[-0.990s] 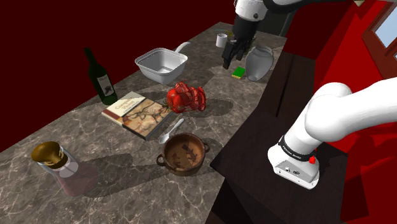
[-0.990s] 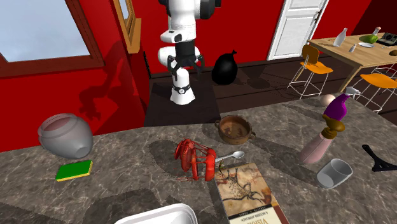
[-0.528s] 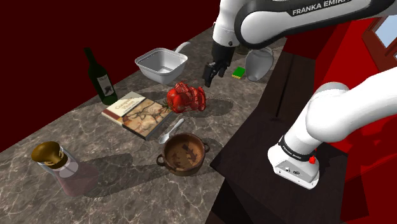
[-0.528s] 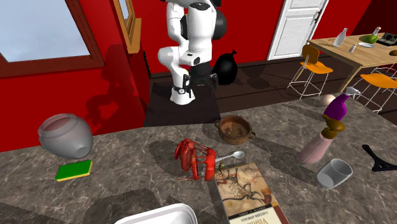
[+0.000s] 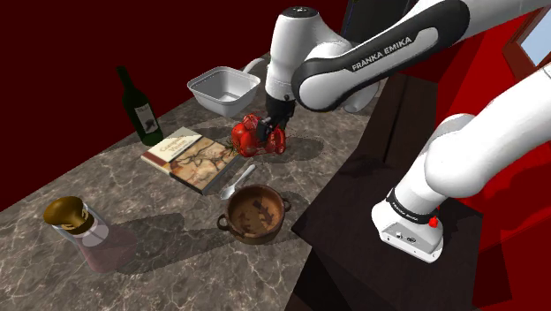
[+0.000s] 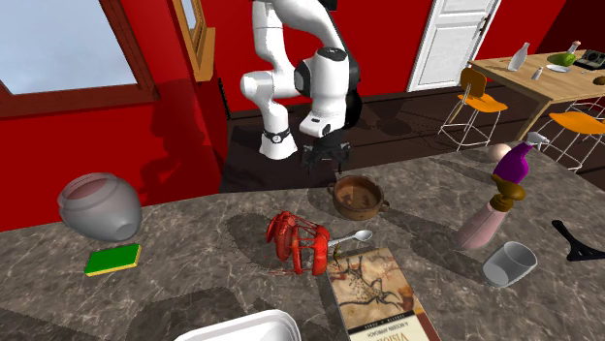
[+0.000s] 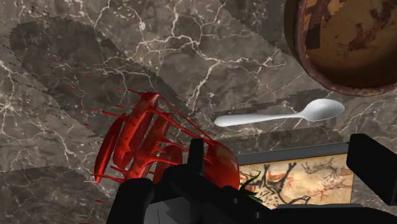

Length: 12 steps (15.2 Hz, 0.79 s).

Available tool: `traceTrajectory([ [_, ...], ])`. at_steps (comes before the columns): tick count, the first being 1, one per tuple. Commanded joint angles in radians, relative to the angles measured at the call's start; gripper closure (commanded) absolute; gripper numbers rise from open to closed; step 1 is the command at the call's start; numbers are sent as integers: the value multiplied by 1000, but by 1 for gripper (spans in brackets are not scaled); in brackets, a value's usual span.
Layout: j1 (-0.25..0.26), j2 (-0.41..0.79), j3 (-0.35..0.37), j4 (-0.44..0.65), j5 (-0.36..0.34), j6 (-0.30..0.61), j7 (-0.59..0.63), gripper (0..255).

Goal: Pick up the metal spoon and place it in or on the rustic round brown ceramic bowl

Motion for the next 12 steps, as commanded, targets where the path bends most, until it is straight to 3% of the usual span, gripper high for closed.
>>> traceTrajectory([
  [1,-5,81,31,21,-29,63,40,0],
  [7,-18,334,100,113,-213,208,220,0],
  [12,39,551,74,233,-427,273,403,0],
])
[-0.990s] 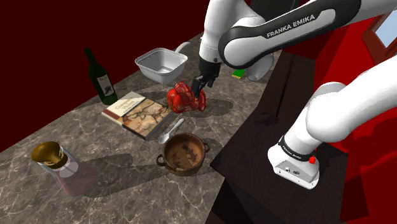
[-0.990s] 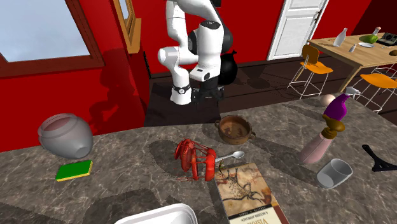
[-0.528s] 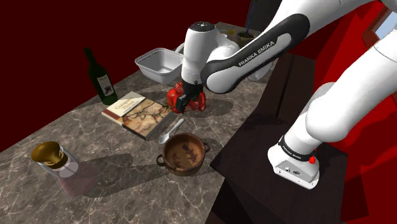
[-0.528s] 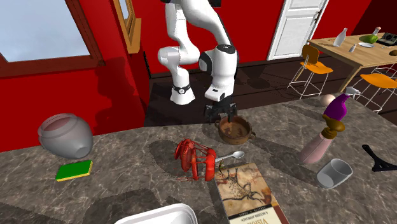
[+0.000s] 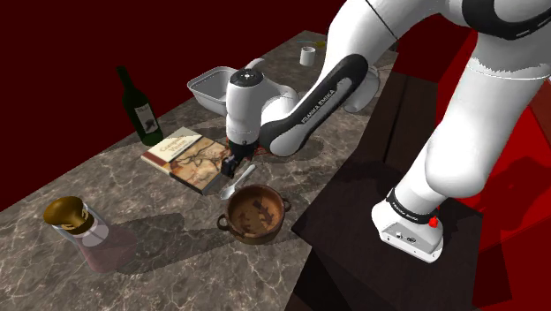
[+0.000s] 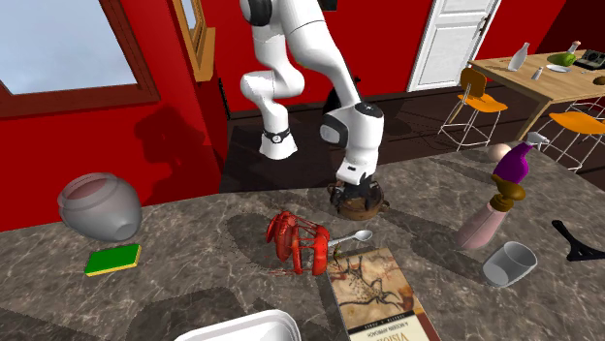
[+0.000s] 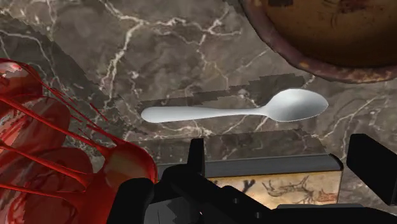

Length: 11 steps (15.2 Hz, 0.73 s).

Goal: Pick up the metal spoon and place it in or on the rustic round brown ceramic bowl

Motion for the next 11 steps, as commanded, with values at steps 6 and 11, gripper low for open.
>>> traceTrajectory([
  [6,147,286,-97,210,-216,47,190,0],
  [11,170,343,-129,236,-249,77,214,0],
])
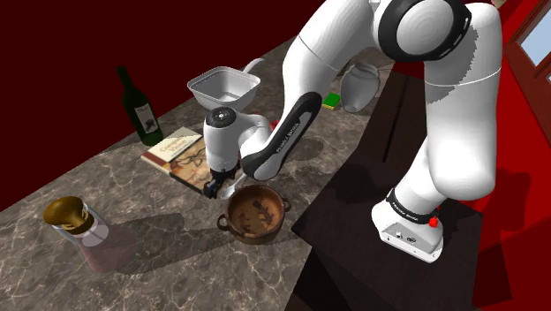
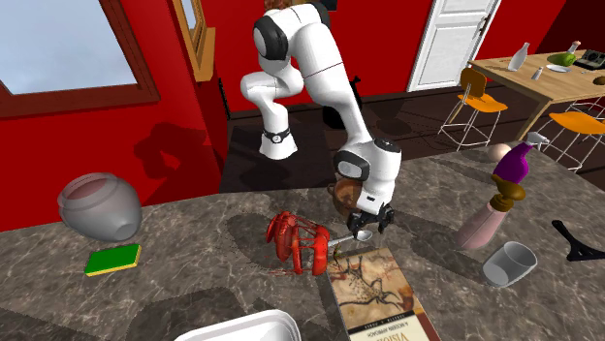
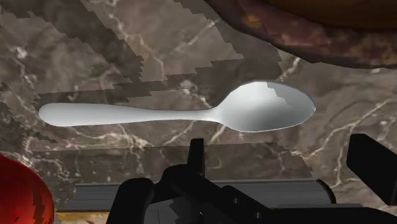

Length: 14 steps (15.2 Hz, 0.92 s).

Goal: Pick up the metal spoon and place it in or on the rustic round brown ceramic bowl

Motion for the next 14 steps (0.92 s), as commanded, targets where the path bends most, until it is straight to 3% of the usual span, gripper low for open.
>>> traceTrajectory([
  [1,11,26,-15,11,-16,15,13,0],
  [11,24,60,-33,27,-34,34,26,0],
  [12,24,60,-33,27,-34,34,26,255],
  [14,24,60,-33,27,-34,34,26,255],
])
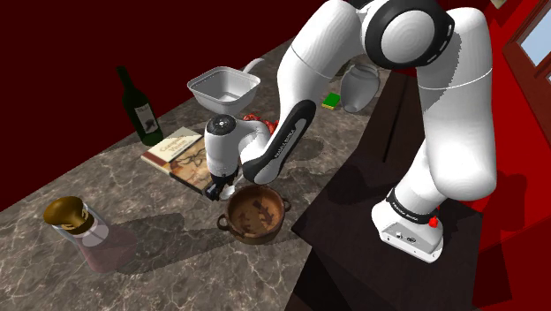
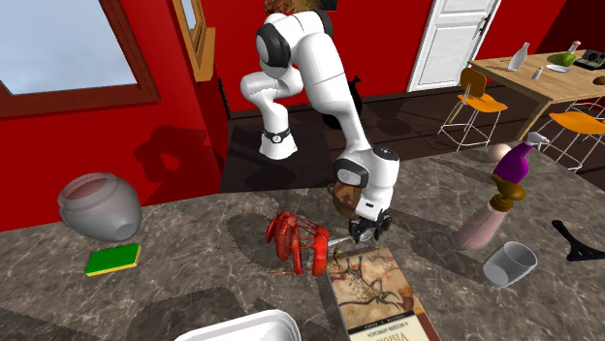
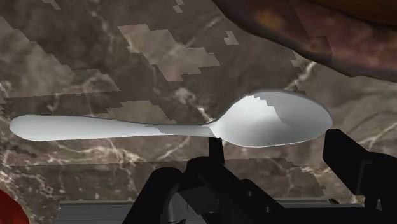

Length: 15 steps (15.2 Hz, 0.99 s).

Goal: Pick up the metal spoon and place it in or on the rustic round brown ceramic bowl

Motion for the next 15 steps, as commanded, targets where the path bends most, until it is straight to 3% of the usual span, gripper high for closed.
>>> traceTrajectory([
  [1,0,0,0,0,0,0,0,255],
  [7,0,0,0,0,0,0,0,255],
  [15,-45,-95,59,-27,64,-68,-56,255],
])
